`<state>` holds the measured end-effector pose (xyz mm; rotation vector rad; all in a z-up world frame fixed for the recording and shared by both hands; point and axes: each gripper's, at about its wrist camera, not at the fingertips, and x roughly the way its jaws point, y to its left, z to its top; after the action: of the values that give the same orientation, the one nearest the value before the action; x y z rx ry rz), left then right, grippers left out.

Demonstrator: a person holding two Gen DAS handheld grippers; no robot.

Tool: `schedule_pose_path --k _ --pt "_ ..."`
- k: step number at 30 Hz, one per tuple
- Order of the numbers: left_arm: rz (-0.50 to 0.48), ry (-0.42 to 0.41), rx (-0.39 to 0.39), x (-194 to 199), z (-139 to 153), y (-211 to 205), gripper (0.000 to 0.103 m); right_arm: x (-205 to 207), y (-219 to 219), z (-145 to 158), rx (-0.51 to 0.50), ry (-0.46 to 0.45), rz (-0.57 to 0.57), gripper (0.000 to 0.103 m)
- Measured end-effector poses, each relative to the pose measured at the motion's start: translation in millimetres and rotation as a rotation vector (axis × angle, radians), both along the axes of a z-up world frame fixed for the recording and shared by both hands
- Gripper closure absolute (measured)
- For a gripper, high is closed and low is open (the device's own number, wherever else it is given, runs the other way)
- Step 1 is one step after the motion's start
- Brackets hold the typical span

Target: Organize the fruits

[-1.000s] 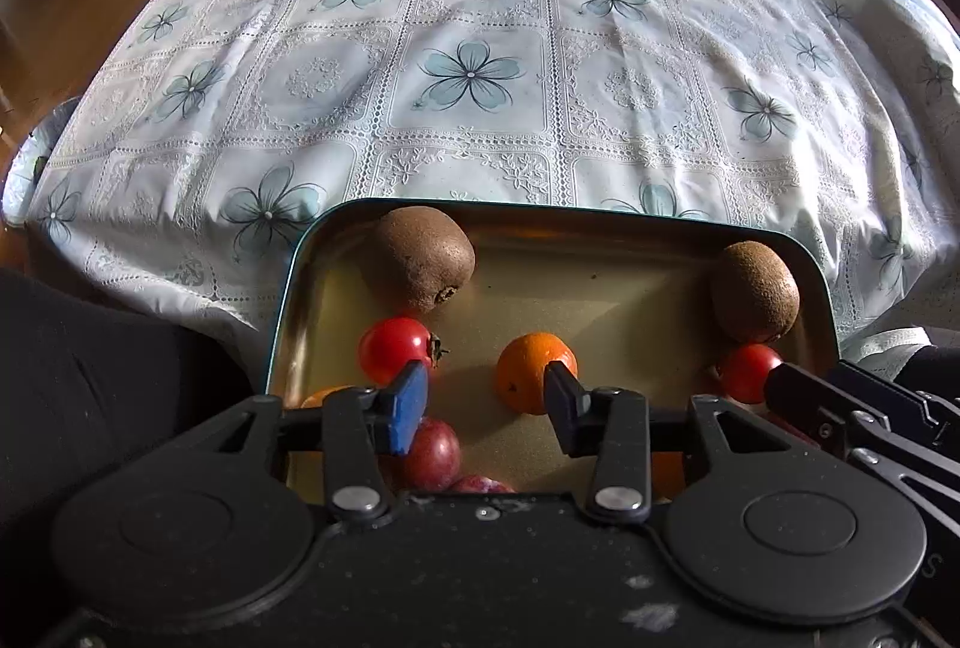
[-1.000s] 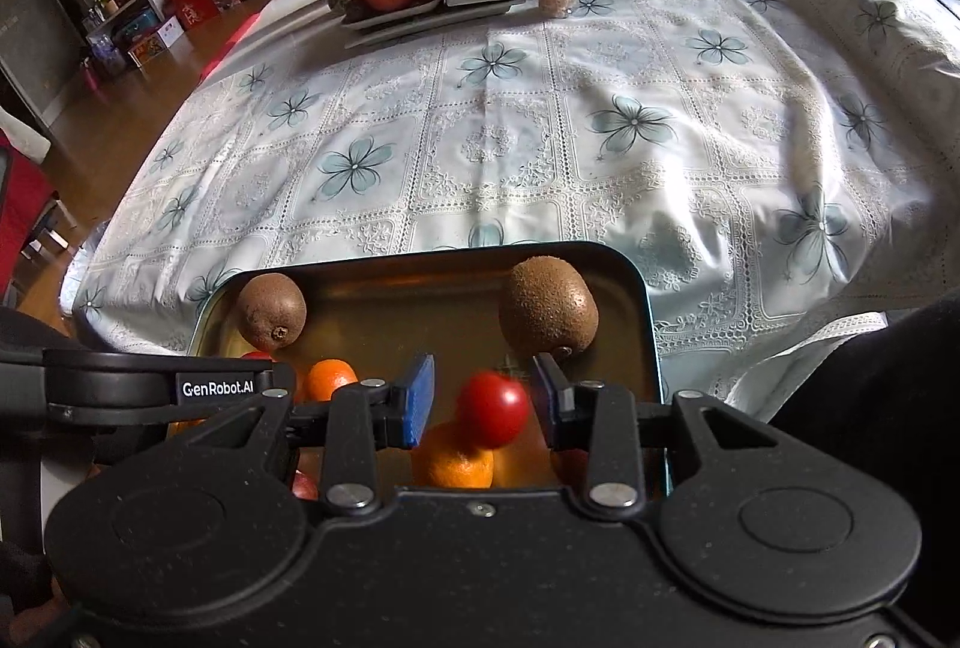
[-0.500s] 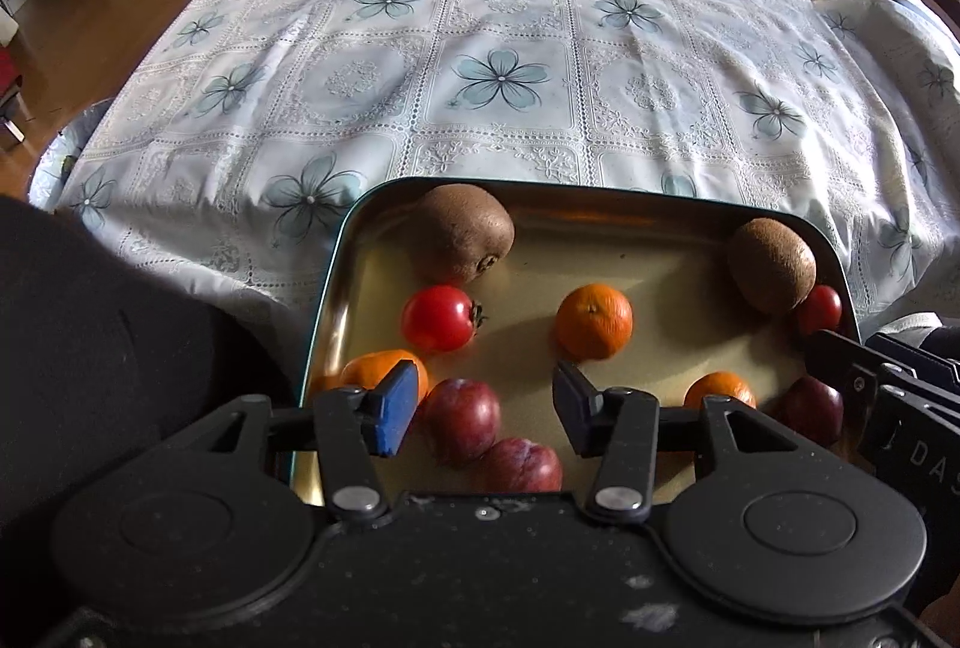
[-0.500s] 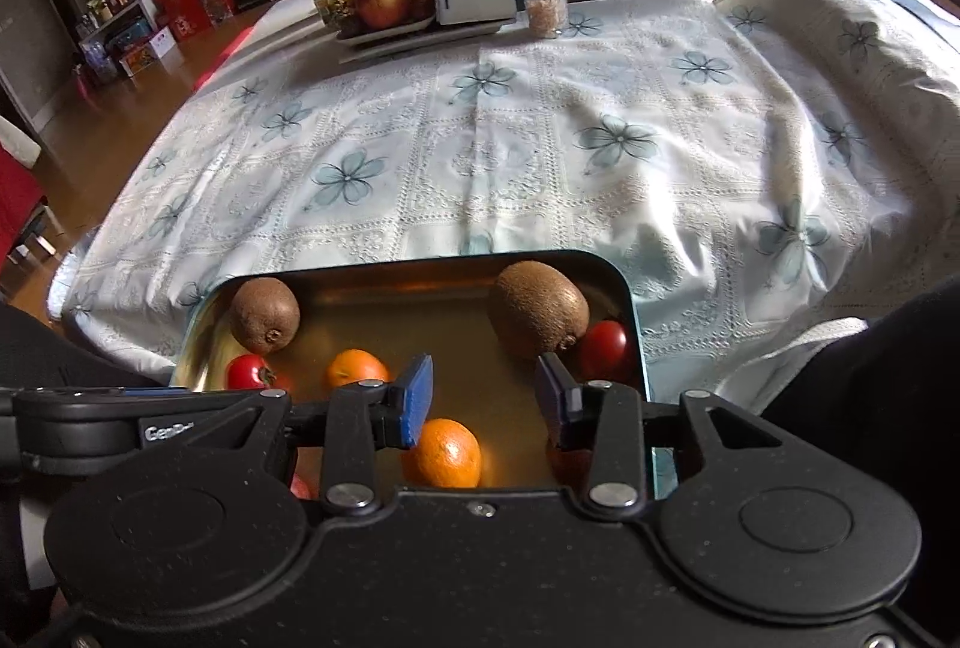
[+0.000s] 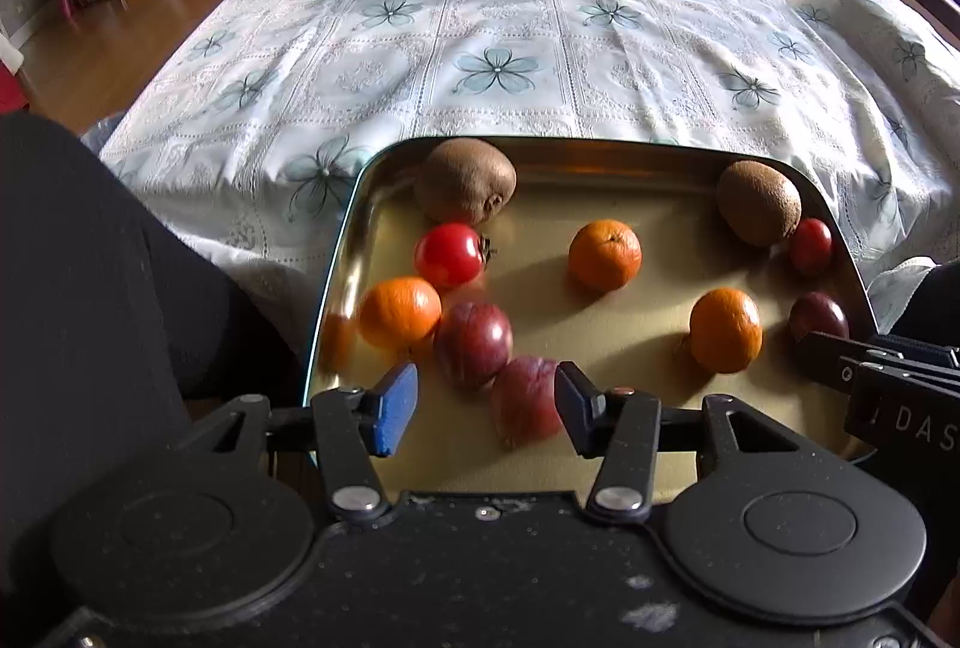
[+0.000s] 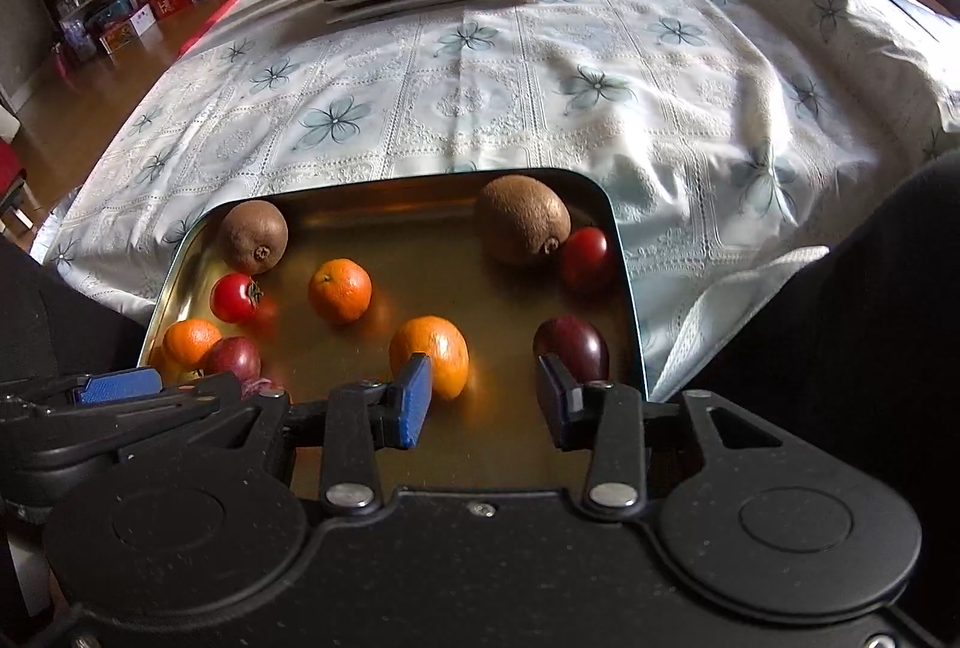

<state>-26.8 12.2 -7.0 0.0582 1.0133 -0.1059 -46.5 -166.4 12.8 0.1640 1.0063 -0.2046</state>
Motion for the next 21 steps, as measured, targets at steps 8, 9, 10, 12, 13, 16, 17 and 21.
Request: schedule_pose_path --k 8,9,10,12,13,16,17,21 --pt "0.024 -0.036 -0.013 -14 -1 -1 0.05 -5 1 -10 0.069 0.05 0.032 0.049" --pt "0.021 -0.044 -0.007 -15 0 -2 0.05 -5 1 -14 0.082 0.078 0.027 0.048" --pt "0.018 -0.05 -0.003 -15 0 -2 0.05 -5 0 -17 0.091 0.093 0.017 0.048" --pt "0.019 -0.061 0.004 -16 1 -2 0.05 -7 -1 -17 0.092 0.087 -0.007 0.048" --pt "0.024 -0.065 0.003 -16 1 -1 0.05 -9 -1 -16 0.086 0.076 -0.013 0.048" --pt "0.031 -0.045 -0.003 -17 1 1 0.05 -13 2 -14 0.05 0.055 -0.024 0.048" --pt "0.034 -0.036 -0.014 -17 1 2 0.05 -14 4 -14 0.036 0.049 -0.025 0.048" --pt "0.045 -0.035 -0.021 -19 1 4 0.05 -16 13 -15 -0.012 0.036 0.003 0.044"
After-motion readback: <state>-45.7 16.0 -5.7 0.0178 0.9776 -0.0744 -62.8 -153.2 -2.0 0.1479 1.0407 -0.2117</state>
